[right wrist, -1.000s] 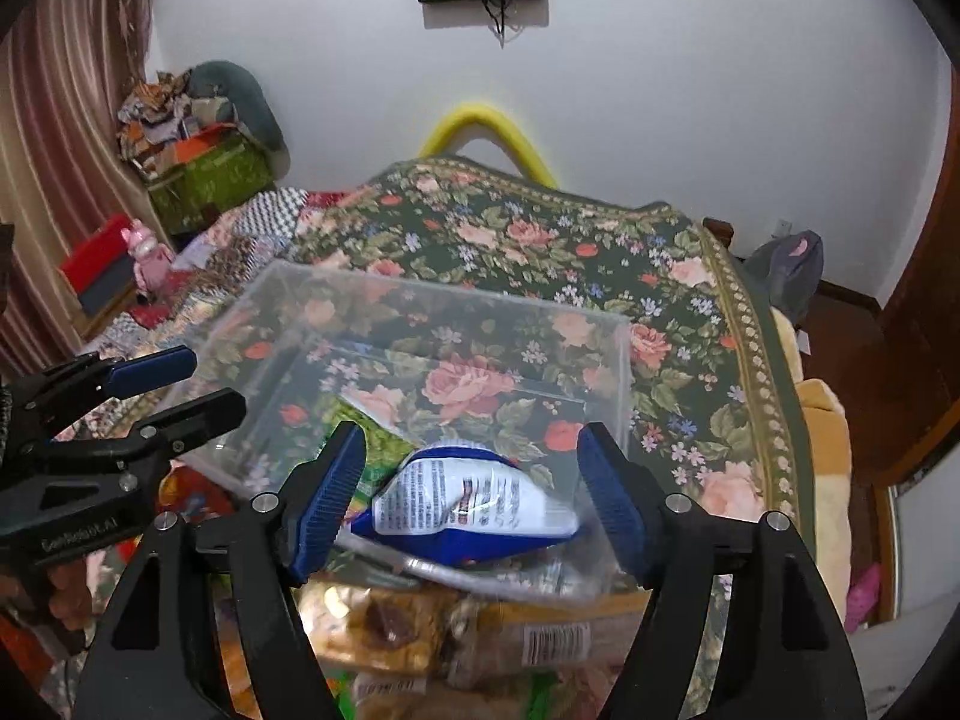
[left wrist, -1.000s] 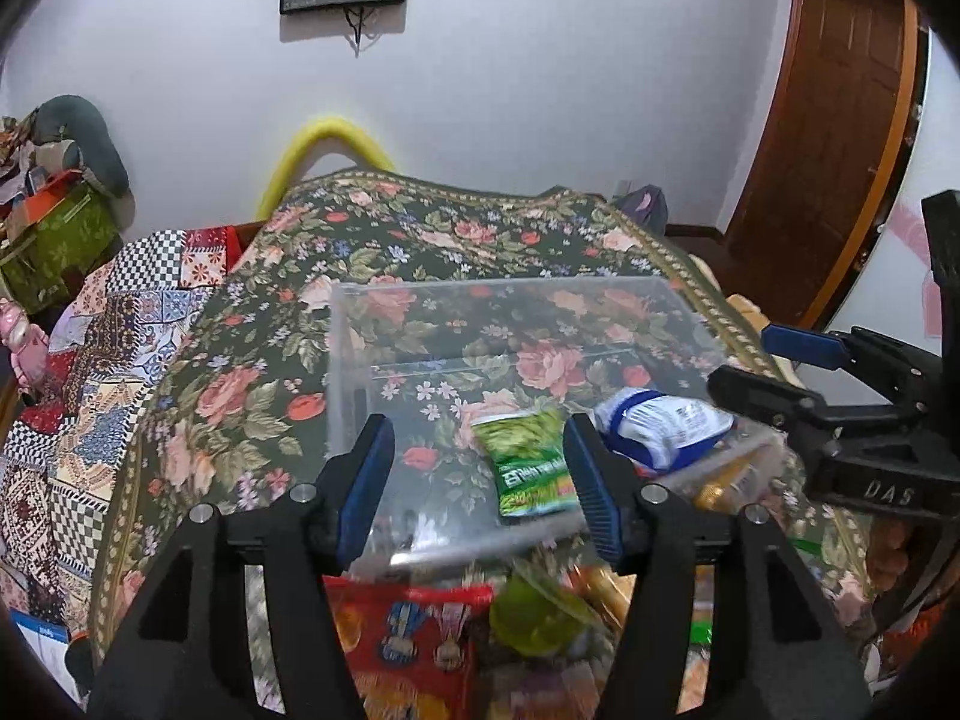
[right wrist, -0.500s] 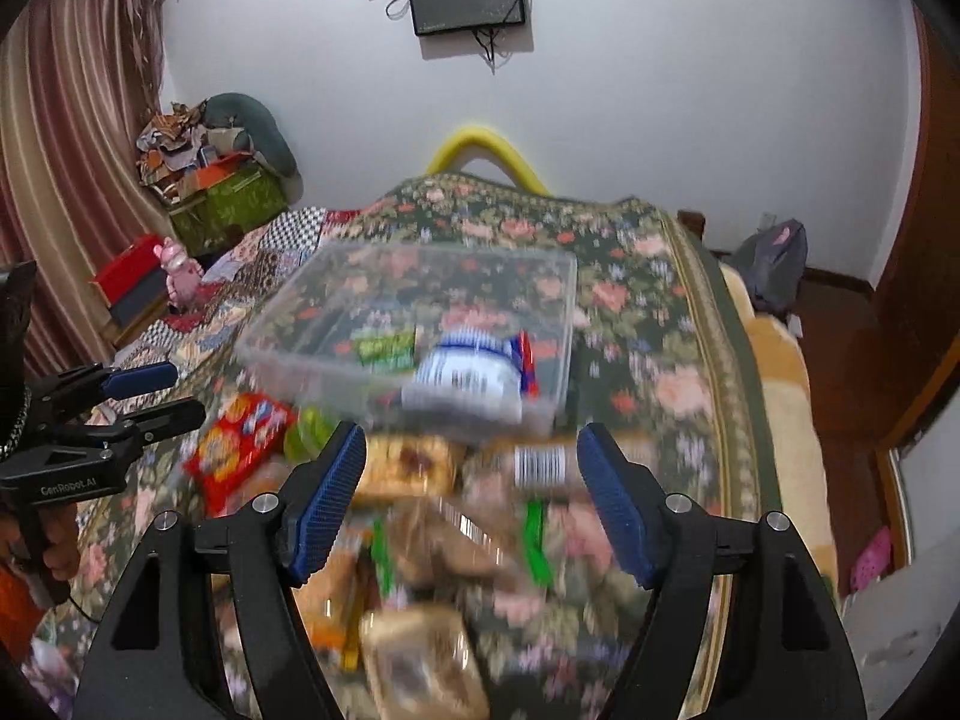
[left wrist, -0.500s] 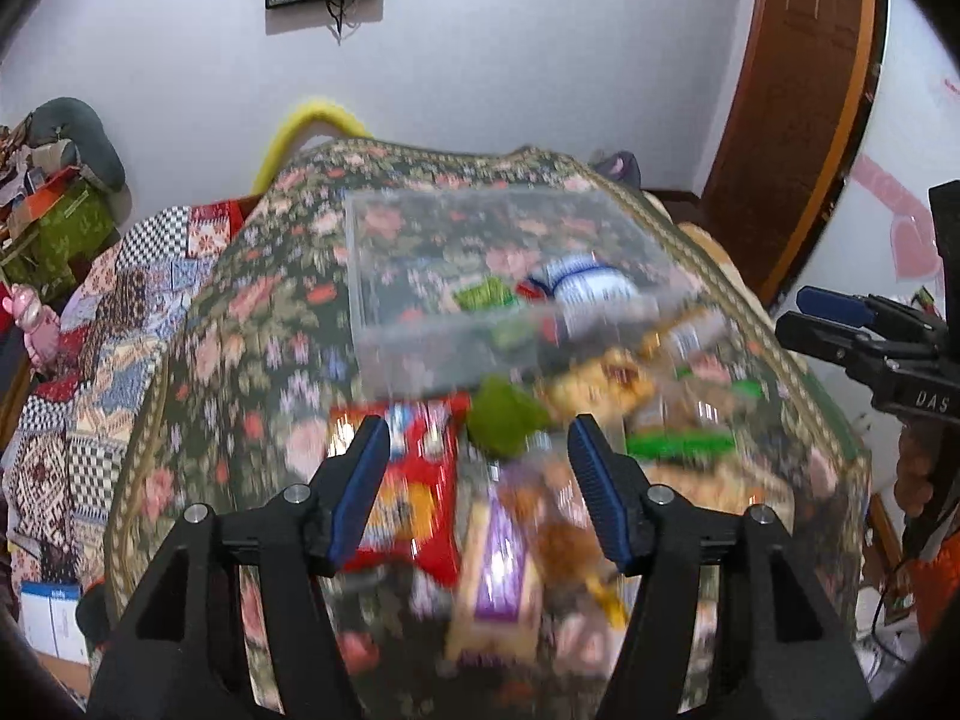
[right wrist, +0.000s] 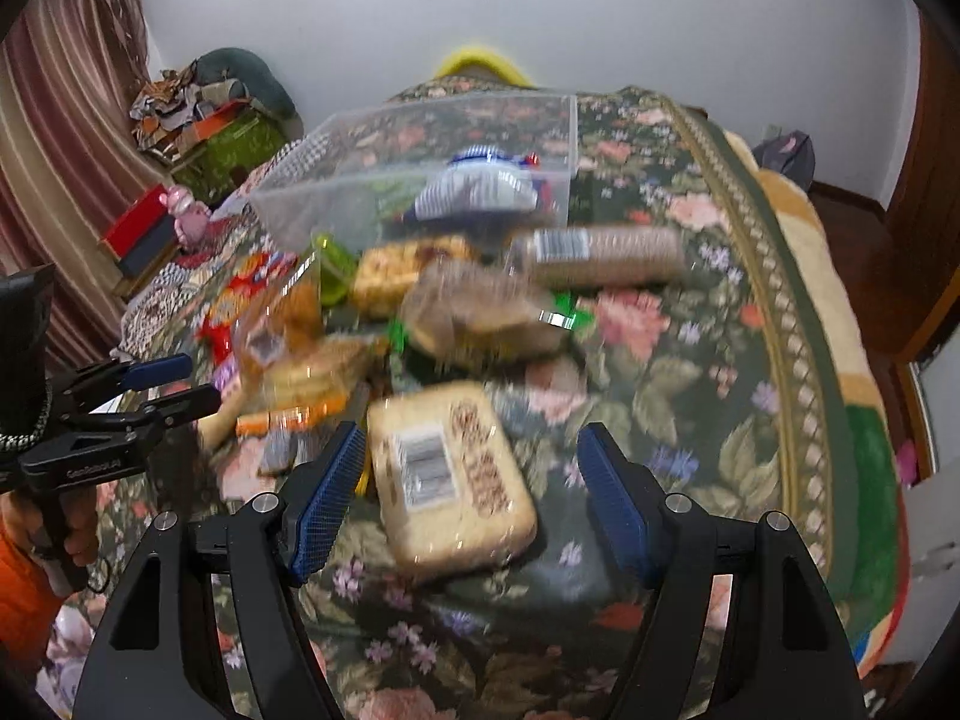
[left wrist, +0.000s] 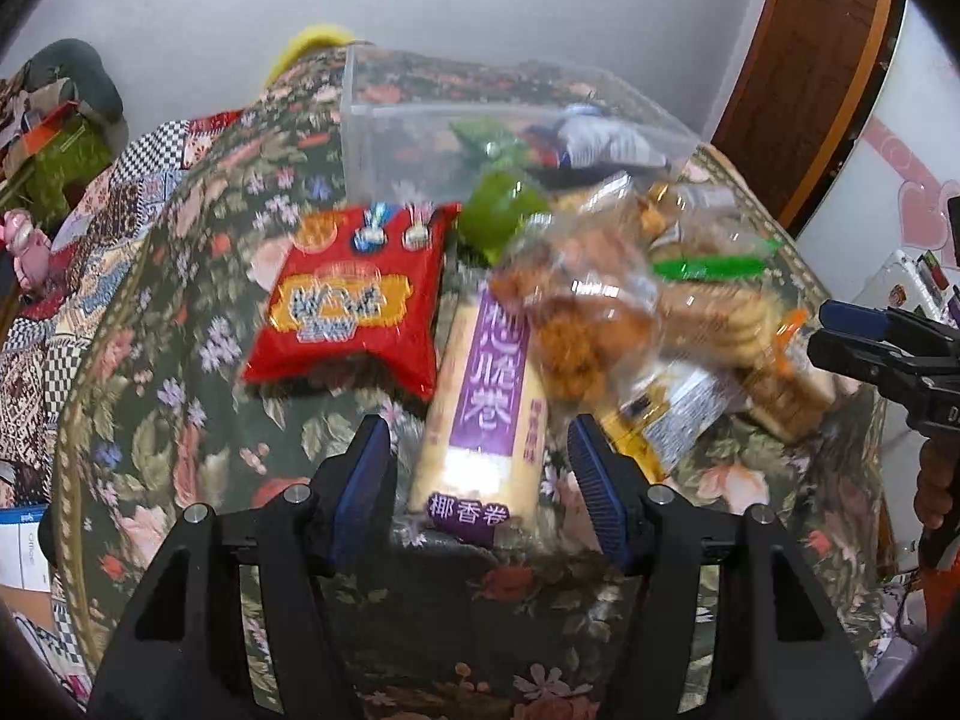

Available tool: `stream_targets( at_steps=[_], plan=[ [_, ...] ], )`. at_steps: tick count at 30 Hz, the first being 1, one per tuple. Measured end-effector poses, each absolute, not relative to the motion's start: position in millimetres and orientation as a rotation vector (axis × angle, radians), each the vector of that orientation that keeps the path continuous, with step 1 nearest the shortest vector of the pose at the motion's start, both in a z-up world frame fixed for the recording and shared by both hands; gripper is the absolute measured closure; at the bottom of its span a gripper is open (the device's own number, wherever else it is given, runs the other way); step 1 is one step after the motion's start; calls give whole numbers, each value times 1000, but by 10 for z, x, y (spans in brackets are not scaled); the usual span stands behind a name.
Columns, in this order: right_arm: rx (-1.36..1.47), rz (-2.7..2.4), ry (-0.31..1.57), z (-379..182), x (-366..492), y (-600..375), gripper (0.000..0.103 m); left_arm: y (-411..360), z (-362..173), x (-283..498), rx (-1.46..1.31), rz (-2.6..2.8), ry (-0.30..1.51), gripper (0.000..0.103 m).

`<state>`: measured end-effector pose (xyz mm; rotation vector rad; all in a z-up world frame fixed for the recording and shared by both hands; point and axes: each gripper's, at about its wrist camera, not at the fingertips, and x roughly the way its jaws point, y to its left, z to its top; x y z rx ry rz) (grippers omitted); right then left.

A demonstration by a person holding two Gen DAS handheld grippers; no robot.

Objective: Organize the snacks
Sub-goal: 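Grasp the purple-labelled coconut roll with the left tool while the right tool grasps the bread loaf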

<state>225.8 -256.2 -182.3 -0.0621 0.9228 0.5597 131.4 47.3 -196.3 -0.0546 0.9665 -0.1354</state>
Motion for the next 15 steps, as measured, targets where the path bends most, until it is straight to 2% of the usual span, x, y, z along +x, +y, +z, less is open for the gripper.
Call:
stream_targets(
  at_steps=[3,8,10,15],
  plan=[
    [-82,555,945,-1914,2276,-2522,33,416,-2069,1342,-31,-132,981,51],
    [-80,573,984,-2041,2320,-2447,34,381,-2136,1450,-21,-118,969,52],
    [-87,588,999,-2094,2319,-2413,42,382,-2141,1477,-29,-116,960,54],
    [-98,586,978,-2074,2255,-2414,47,346,-2134,1474,-27,-114,943,57]
  ],
)
